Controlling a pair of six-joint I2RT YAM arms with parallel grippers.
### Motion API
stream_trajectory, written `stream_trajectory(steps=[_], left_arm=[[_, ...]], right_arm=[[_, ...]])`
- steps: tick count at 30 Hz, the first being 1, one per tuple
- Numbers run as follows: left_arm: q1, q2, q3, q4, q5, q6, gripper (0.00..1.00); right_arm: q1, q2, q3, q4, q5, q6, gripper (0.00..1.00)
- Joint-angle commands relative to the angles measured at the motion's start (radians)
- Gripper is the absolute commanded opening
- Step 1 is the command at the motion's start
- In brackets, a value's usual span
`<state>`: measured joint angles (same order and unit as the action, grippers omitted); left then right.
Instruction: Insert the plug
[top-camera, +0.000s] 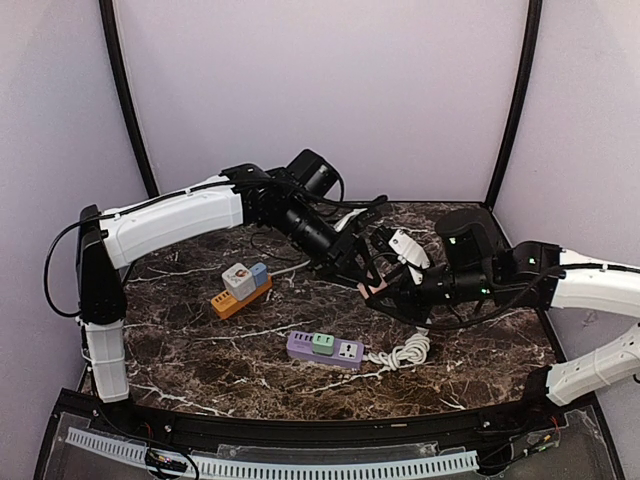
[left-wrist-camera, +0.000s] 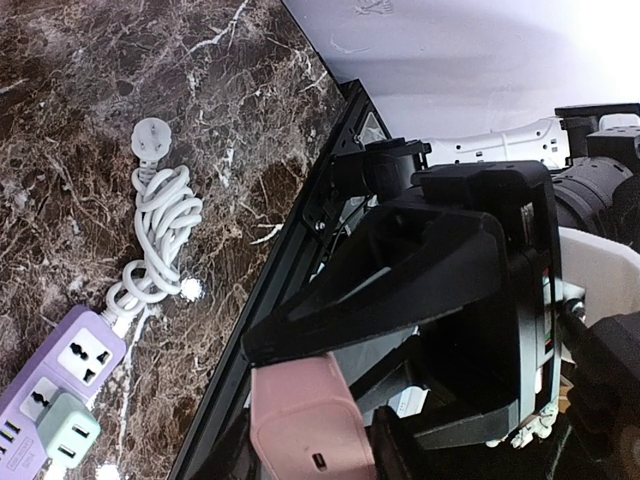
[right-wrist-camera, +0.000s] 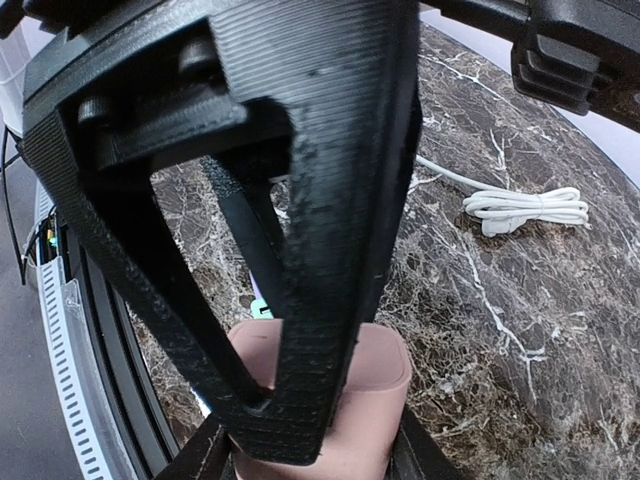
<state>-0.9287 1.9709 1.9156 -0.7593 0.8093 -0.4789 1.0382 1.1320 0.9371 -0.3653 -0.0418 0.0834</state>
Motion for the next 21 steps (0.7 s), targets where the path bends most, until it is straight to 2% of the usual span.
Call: stream_trajectory(steps=[1, 10, 12, 13, 15, 19, 21], left_arm=[[-0.012, 0.011, 0.018, -0.059, 0.01, 0.026, 0.35], [-0.017, 0.03, 0.019, -0.066, 0.008, 0.02, 0.23], [-0.017, 0.032, 0.018, -0.066, 0.006, 0.019, 0.16], [-0.017, 0.033, 0.017, -0.067, 0.0, 0.017, 0.06], [-0.017, 0.035, 0.018, -0.07, -0.015, 0.015, 0.01], [-0.017, 0.033, 0.027, -0.077, -0.041, 0.018, 0.01], [-0.017, 0.026, 0.032, -0.078, -0.057, 0.025, 0.01]], right_arm=[[0.011, -0.01, 0.029, 0.0, 0.075, -0.01, 0.0], [0.013, -0.019, 0.036, -0.007, 0.114, -0.015, 0.0], [0.017, -0.018, 0.041, -0.008, 0.125, -0.014, 0.0], [0.018, -0.017, 0.042, -0.01, 0.131, -0.014, 0.0], [0.019, -0.014, 0.046, -0.013, 0.141, -0.014, 0.08], [0.02, -0.02, 0.044, -0.017, 0.14, 0.0, 0.31], [0.021, -0.025, 0.042, -0.019, 0.132, 0.009, 0.4]])
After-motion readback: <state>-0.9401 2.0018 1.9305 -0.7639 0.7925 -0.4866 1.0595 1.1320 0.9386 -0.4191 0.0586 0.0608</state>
